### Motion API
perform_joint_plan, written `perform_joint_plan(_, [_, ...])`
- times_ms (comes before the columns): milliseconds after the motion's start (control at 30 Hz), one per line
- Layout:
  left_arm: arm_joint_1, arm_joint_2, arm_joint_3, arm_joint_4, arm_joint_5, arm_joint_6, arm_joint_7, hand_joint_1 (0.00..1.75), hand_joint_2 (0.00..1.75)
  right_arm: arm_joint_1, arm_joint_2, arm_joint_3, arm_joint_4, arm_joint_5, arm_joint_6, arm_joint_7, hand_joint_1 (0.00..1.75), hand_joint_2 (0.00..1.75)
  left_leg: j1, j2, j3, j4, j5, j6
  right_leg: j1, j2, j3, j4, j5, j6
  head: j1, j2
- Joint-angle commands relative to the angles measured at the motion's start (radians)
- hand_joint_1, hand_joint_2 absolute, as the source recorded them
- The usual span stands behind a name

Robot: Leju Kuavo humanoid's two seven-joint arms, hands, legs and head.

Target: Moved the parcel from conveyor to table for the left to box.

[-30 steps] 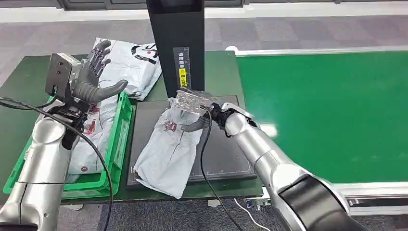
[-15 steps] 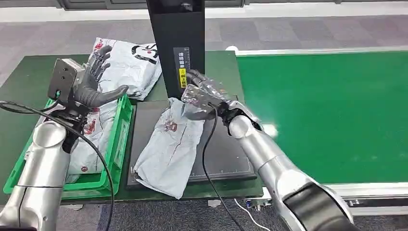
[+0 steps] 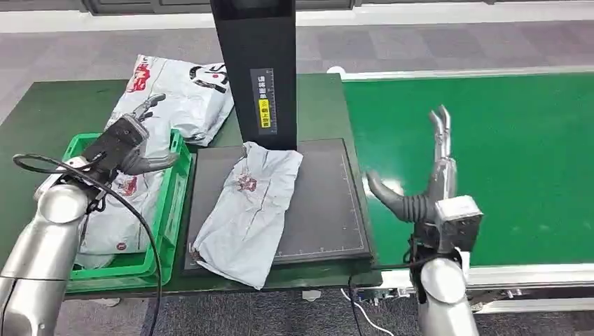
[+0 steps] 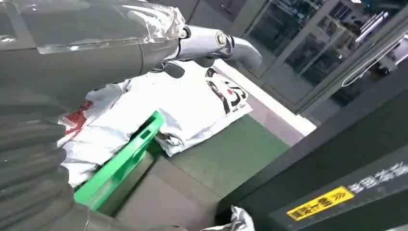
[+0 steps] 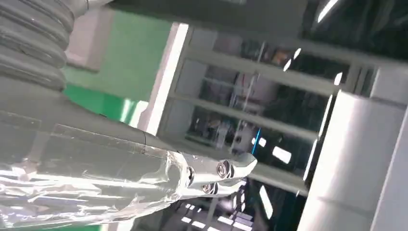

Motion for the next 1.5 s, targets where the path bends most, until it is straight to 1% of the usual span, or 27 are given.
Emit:
perform_joint_plan(33, [-0.086,0.018,-0.126,0.102,-0.023,-0.016,0.0,0.0,1.75,0.117,0.034,-0.122,-0.094,-0.01,0.008,-0.009,0.0,1.75,0.0,-0.005,0.002,-0.001,0.001,0.0,0.0,-0.005,0.003,-0.001,-0.001,0.0,0.0,0.0])
perform_joint_plan(100, [-0.086,0.018,-0.126,0.102,-0.023,-0.016,0.0,0.0,1.75,0.117,0.034,-0.122,-0.094,-0.01,0.008,-0.009,0.0,1.75,0.0,-0.002,0.001,0.0,0.001,0.0,0.0,-0.003,0.002,0.0,0.0,0.0,0.0,0.0])
perform_joint_plan(133, [-0.086,0.018,-0.126,0.102,-0.023,-0.016,0.0,0.0,1.75,0.117,0.034,-0.122,-0.094,-0.01,0.008,-0.009,0.0,1.75,0.0,-0.003,0.004,-0.003,0.001,0.0,0.001,-0.004,0.005,-0.003,0.0,0.0,0.0,0.0])
perform_joint_plan(167, [-0.086,0.018,-0.126,0.102,-0.023,-0.016,0.0,0.0,1.75,0.117,0.034,-0.122,-0.094,-0.01,0.008,-0.009,0.0,1.75,0.001,-0.002,0.001,0.0,0.001,0.0,0.001,-0.002,0.002,0.0,0.0,0.0,0.0,0.0])
perform_joint_plan(200, [-0.086,0.018,-0.126,0.102,-0.023,-0.016,0.0,0.0,1.75,0.117,0.034,-0.122,-0.094,-0.01,0.008,-0.009,0.0,1.75,0.001,-0.003,0.003,-0.002,0.001,0.0,0.001,-0.004,0.004,-0.002,0.0,0.0,0.0,0.0])
perform_joint_plan(333, [-0.093,0.022,-0.144,0.106,-0.039,-0.029,-0.004,0.0,1.75,0.117,0.037,-0.124,-0.099,-0.013,0.007,-0.004,0.0,1.75,0.0,-0.001,0.003,-0.001,0.001,-0.001,0.001,-0.002,0.003,-0.001,0.0,-0.001,0.0,0.0])
perform_joint_plan(433, [-0.128,0.023,-0.219,0.139,-0.096,-0.077,-0.013,0.0,1.75,0.125,0.036,-0.124,-0.108,-0.02,0.012,0.0,0.0,1.75,0.0,-0.002,0.002,-0.001,0.001,-0.001,0.001,-0.002,0.003,0.0,0.0,-0.001,0.0,0.0])
perform_joint_plan(533, [-0.183,0.008,-0.36,0.19,-0.195,-0.137,-0.033,0.0,1.75,0.115,0.044,-0.127,-0.1,-0.021,0.03,0.012,0.0,1.75,0.001,-0.004,0.001,0.0,0.001,-0.001,0.001,-0.004,0.003,0.0,0.0,-0.001,0.0,0.0])
perform_joint_plan(567, [-0.208,0.0,-0.433,0.206,-0.235,-0.166,-0.05,0.0,1.75,0.109,0.045,-0.128,-0.089,-0.018,0.038,0.017,0.0,1.75,0.001,-0.004,0.002,0.0,0.001,-0.001,0.002,-0.004,0.004,-0.001,0.0,-0.001,0.0,0.0])
perform_joint_plan(667, [-0.234,-0.028,-0.574,0.19,-0.302,-0.228,-0.08,0.0,1.75,0.098,0.044,-0.128,-0.066,-0.018,0.049,0.021,0.0,1.75,0.0,-0.005,0.0,0.0,0.002,-0.001,0.001,-0.005,0.002,0.0,0.0,0.0,0.0,0.0])
perform_joint_plan(733, [-0.227,-0.052,-0.644,0.164,-0.321,-0.278,-0.099,0.0,1.75,0.092,0.044,-0.123,-0.052,-0.021,0.063,0.032,0.0,1.75,0.001,-0.006,0.001,0.0,0.002,0.0,0.001,-0.006,0.003,-0.001,0.0,0.0,0.0,0.0])
perform_joint_plan(767, [-0.203,-0.066,-0.673,0.138,-0.326,-0.29,-0.083,0.0,1.75,0.081,0.046,-0.118,-0.033,-0.021,0.068,0.035,0.0,1.75,0.0,-0.008,0.002,-0.001,0.003,0.0,0.001,-0.008,0.005,-0.002,0.0,0.0,0.0,0.0])
perform_joint_plan(800, [-0.19,-0.068,-0.693,0.117,-0.327,-0.29,-0.07,0.0,1.75,0.074,0.048,-0.117,-0.023,-0.021,0.064,0.035,0.0,1.75,0.001,-0.006,0.003,-0.001,0.002,0.0,0.001,-0.006,0.005,-0.002,0.001,0.0,0.0,0.0])
perform_joint_plan(833, [-0.177,-0.061,-0.726,0.085,-0.333,-0.287,-0.063,0.0,1.75,0.064,0.048,-0.115,-0.012,-0.022,0.062,0.037,0.0,1.75,0.0,-0.007,0.004,-0.002,0.002,0.0,0.0,-0.006,0.006,-0.003,0.001,0.0,0.0,0.0])
perform_joint_plan(867, [-0.17,-0.054,-0.744,0.066,-0.333,-0.293,-0.063,0.0,1.75,0.053,0.046,-0.113,-0.004,-0.025,0.065,0.04,0.0,1.75,0.0,-0.003,0.003,-0.001,0.001,0.0,0.0,-0.003,0.005,-0.002,0.001,0.0,0.0,0.0])
perform_joint_plan(967, [-0.148,-0.035,-0.797,0.022,-0.343,-0.296,-0.051,0.0,1.75,0.028,0.05,-0.106,0.016,-0.026,0.066,0.052,0.0,1.75,0.0,0.0,0.004,-0.002,0.001,0.0,0.0,0.0,0.005,-0.002,0.001,0.0,0.0,0.0])
perform_joint_plan(1100, [-0.139,-0.029,-0.825,0.026,-0.35,-0.287,-0.054,0.0,1.75,0.028,0.057,-0.094,0.032,-0.026,0.062,0.054,0.0,1.75,0.0,0.002,0.005,-0.003,0.001,-0.001,-0.001,0.002,0.005,-0.002,0.002,0.0,0.0,0.0])
perform_joint_plan(1167, [-0.149,-0.02,-0.824,0.022,-0.336,-0.291,-0.059,0.0,1.75,0.039,0.056,-0.09,0.036,-0.023,0.061,0.053,0.0,1.75,0.0,0.001,0.004,-0.002,0.001,-0.001,0.0,0.001,0.004,-0.001,0.002,-0.001,0.0,0.0])
perform_joint_plan(1233, [-0.157,-0.011,-0.824,0.012,-0.321,-0.301,-0.053,0.0,1.75,0.041,0.051,-0.087,0.043,-0.022,0.064,0.049,0.0,1.75,0.0,0.001,0.005,-0.003,0.001,-0.001,0.001,0.001,0.006,-0.003,0.002,-0.001,0.0,0.0])
perform_joint_plan(1267, [-0.159,-0.009,-0.826,0.01,-0.315,-0.303,-0.051,0.0,1.75,0.039,0.048,-0.086,0.048,-0.023,0.065,0.047,0.0,1.75,0.001,0.0,0.003,-0.001,0.001,-0.001,0.001,0.0,0.004,-0.001,0.002,0.0,0.0,0.0])
perform_joint_plan(1400, [-0.161,-0.007,-0.826,0.01,-0.314,-0.303,-0.051,0.0,1.75,0.034,0.048,-0.086,0.054,-0.024,0.065,0.047,0.0,1.75,0.0,0.002,0.003,-0.002,0.001,-0.001,0.001,0.002,0.004,-0.001,0.002,0.0,0.0,0.0])
perform_joint_plan(1500, [-0.133,-0.024,-0.828,0.067,-0.282,-0.309,-0.05,0.0,1.75,0.014,0.046,-0.077,0.081,-0.027,0.064,0.046,0.0,1.75,0.0,0.002,0.004,-0.003,0.001,-0.001,0.001,0.002,0.005,-0.002,0.002,0.0,0.0,0.0])
